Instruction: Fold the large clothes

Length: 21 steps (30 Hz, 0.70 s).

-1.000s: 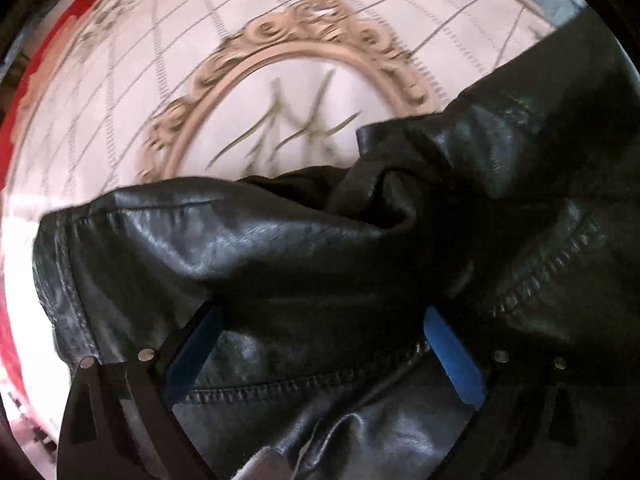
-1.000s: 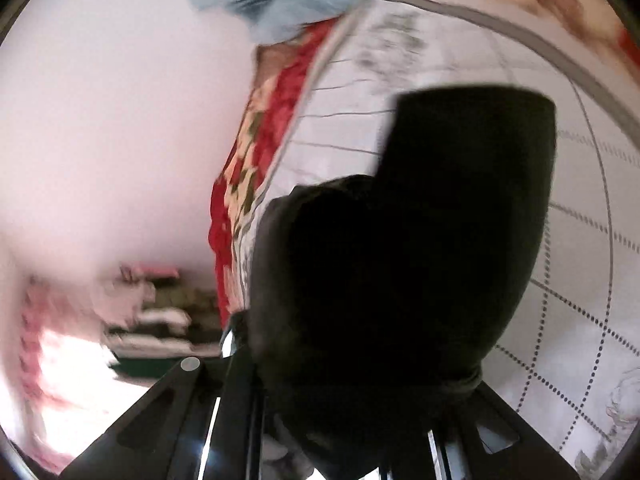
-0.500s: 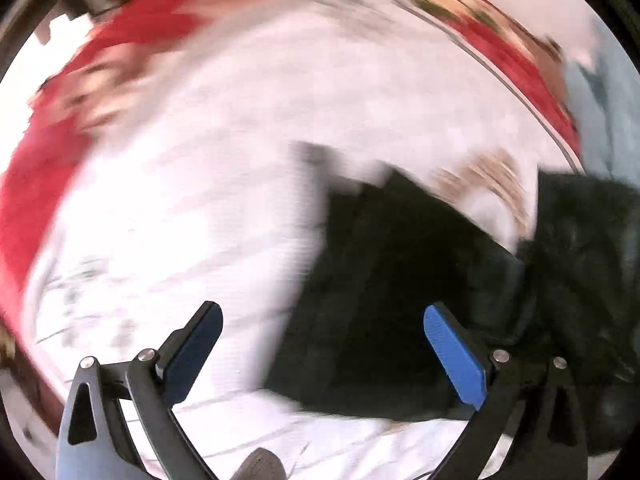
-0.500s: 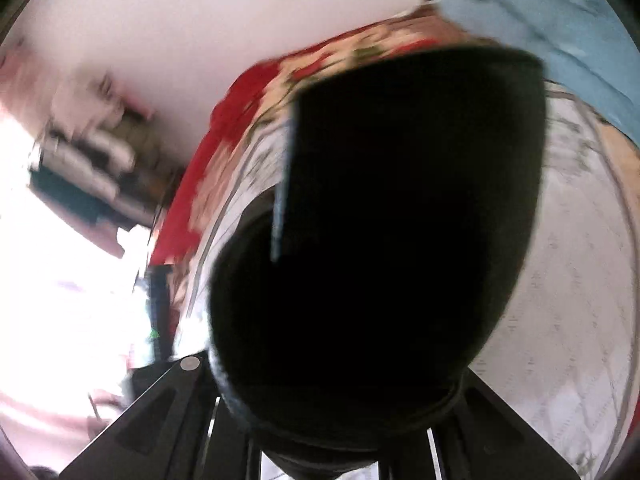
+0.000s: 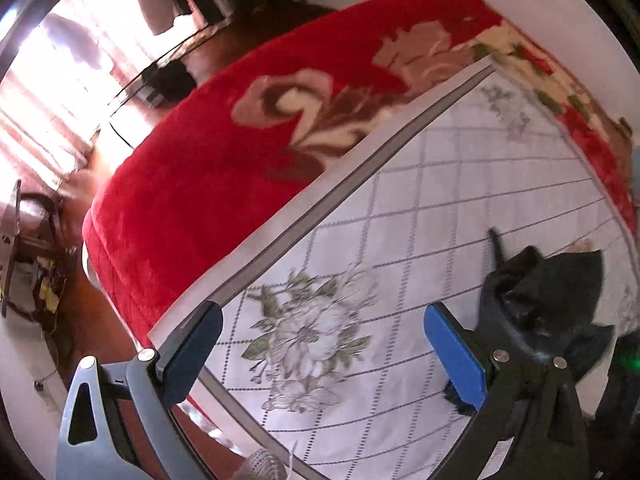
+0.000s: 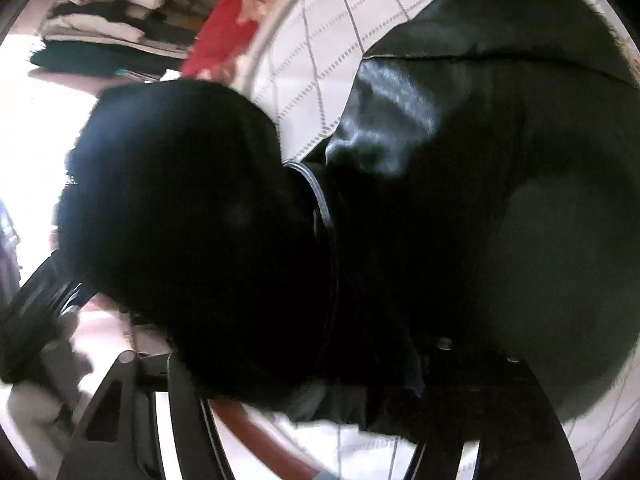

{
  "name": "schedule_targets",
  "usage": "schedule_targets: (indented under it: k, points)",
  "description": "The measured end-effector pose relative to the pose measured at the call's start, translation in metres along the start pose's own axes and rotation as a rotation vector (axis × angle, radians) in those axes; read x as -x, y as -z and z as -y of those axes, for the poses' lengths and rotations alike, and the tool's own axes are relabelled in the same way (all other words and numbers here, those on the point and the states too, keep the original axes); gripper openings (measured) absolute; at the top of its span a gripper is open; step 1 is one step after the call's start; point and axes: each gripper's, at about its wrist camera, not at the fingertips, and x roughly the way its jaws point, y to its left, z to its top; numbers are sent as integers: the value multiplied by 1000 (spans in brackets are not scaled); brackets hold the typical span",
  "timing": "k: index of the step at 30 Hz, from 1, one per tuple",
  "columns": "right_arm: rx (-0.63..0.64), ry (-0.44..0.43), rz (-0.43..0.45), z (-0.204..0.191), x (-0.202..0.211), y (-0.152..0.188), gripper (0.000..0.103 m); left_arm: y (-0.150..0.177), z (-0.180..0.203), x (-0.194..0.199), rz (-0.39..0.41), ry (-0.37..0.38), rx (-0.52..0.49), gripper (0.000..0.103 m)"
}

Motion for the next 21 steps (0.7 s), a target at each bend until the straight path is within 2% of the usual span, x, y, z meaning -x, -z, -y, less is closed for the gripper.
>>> schedule_targets:
  k: [2,5,6,7,9,11,12,13,15,16,19,21]
  points:
    - [-42,-106,10,13,36,9,72,-6,14,17,19,37,-25,103]
    - [-121,-142,46,37,86,19,73,-15,44,28,52,71,-72,103]
    - [-131,-119,54,43,93,23,73,-16,55,31,64,81,-91,103]
    - [-159,-47,65,56,106,21,73,-17,69,30,67,95,-110,103]
    - [-202,17,86,77,119,-1,72,-15,98,14,41,128,-149,103]
    - [-219,86,117,92,128,-22,54,-14,124,-7,15,144,-180,103]
    - [-216,103,128,93,130,-24,39,-13,138,-21,-3,151,-200,103]
    - [-215,125,130,101,126,-35,30,-13,152,-36,-23,158,-223,103]
    - [-206,149,130,106,114,-62,26,-14,177,-67,-74,180,-257,103]
    - [-193,197,113,110,99,-78,23,-15,187,-86,-106,184,-276,103]
    - [-228,277,13,124,55,-112,23,-21,201,-133,-154,122,-323,103]
    - [-258,288,-17,131,34,-124,23,-27,200,-148,-179,121,-314,103]
